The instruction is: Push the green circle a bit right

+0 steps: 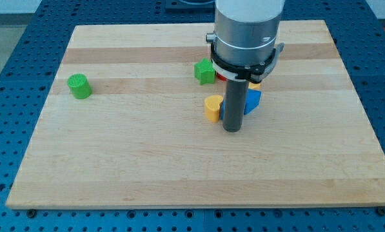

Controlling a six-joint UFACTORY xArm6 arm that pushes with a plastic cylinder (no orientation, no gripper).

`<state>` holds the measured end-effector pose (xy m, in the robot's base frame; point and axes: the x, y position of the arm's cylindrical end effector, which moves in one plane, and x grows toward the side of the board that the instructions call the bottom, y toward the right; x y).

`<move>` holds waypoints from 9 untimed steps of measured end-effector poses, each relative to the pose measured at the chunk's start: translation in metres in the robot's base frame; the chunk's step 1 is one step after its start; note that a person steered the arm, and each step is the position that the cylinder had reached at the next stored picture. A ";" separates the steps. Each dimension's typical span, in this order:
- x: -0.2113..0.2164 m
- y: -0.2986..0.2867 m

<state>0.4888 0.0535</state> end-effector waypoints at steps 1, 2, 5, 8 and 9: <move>0.000 0.000; 0.013 -0.003; 0.014 -0.134; -0.010 -0.278; -0.029 -0.314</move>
<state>0.4596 -0.2605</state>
